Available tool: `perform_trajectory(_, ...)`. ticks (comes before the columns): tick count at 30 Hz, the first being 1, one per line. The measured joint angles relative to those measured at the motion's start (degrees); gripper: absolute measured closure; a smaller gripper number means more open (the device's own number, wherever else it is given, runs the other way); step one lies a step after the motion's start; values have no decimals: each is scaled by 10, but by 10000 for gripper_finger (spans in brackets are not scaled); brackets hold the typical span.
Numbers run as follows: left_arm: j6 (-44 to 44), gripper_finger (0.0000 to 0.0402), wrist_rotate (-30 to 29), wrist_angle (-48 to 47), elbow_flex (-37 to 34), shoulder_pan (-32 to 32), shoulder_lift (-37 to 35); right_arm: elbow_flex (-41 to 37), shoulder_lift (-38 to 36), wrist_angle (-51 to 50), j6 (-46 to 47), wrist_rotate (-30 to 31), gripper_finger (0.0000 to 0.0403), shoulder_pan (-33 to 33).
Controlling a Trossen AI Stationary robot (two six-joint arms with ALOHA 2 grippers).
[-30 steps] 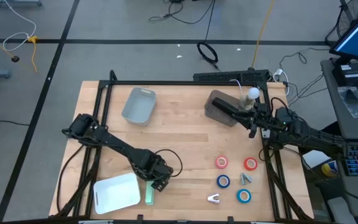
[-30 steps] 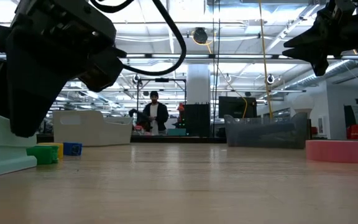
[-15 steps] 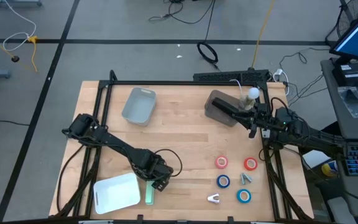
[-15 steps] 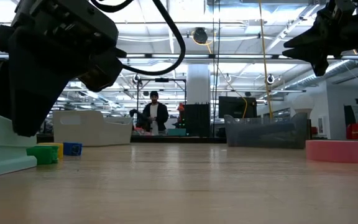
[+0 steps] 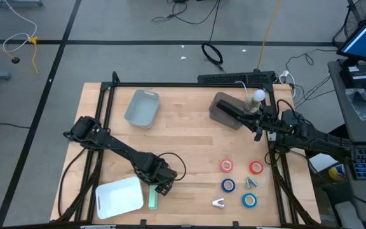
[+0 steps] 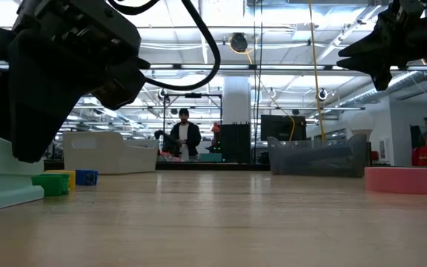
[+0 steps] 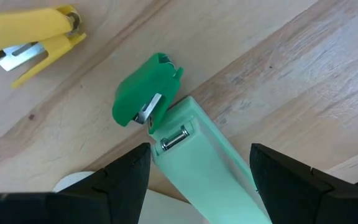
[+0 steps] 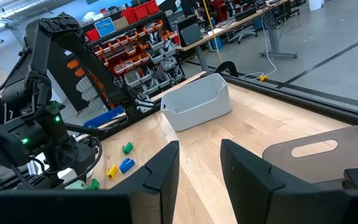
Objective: Pick and place Stapler, Stapler remover, tape
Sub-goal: Put the big light green stapler into the black bin
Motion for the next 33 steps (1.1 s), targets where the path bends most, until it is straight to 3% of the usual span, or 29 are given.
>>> perform_trajectory(6,6,144,-2,0,0,0,0,0,0,0,0,0,293,0)
perform_trajectory(17,6,272,-2,0,1,0,-1,0,0,0,0,0,293,0)
perform_trajectory(33,-8,274,-3,2,0,16,-8,0,0,0,0,0,293,0)
